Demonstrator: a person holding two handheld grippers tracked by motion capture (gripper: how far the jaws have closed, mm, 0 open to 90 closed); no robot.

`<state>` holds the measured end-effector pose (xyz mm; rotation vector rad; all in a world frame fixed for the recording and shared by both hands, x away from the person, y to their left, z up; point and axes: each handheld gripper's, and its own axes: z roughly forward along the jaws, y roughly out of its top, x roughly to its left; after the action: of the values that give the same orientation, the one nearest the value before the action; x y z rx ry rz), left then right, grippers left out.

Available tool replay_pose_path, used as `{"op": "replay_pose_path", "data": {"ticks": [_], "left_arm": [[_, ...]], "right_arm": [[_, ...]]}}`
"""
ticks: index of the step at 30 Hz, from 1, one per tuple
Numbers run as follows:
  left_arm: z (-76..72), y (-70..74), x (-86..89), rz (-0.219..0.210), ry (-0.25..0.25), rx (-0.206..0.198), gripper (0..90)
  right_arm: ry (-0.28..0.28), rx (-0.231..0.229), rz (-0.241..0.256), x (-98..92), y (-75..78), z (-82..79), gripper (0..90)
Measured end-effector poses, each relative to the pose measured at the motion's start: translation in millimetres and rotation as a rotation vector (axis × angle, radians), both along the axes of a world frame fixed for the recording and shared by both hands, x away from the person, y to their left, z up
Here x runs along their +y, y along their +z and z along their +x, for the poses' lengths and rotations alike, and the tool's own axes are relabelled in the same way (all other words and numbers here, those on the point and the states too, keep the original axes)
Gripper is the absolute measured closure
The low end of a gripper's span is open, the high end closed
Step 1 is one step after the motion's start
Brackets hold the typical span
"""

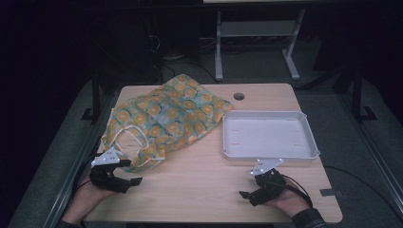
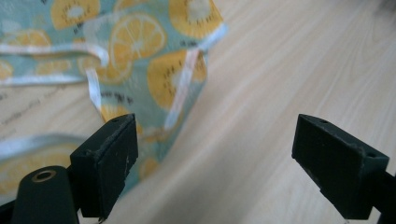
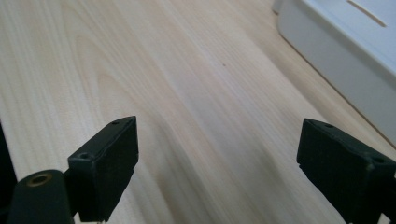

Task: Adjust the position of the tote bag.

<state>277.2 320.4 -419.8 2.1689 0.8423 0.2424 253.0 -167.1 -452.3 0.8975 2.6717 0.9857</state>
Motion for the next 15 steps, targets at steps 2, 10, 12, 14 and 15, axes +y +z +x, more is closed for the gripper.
{"op": "replay_pose_path", "data": {"ticks": [2,10,12,14,15], "left_arm": [[5.2,1.3,-2.8,0.003,0.000,-0.008,13.8],[25.6,3.5,-13.5,-0.001,0.005,-0.031,13.8],[32.0,3.2,-16.2,-0.004,0.002,-0.036,13.8],[37.1,3.3,-19.8,-0.002,-0.002,-0.039,13.9],[39.7,3.4,-21.1,-0.008,-0.005,-0.037,13.9]], "right_arm": [[0.014,0.001,0.001,2.3,0.1,-0.9,12.6],[0.012,0.009,0.001,0.6,1.5,-2.2,13.1],[0.009,0.010,0.006,0.3,1.9,-2.3,13.1],[0.010,0.006,0.002,0.3,1.8,-1.8,13.1],[0.011,0.005,-0.001,0.2,1.5,-1.3,13.1]]}}
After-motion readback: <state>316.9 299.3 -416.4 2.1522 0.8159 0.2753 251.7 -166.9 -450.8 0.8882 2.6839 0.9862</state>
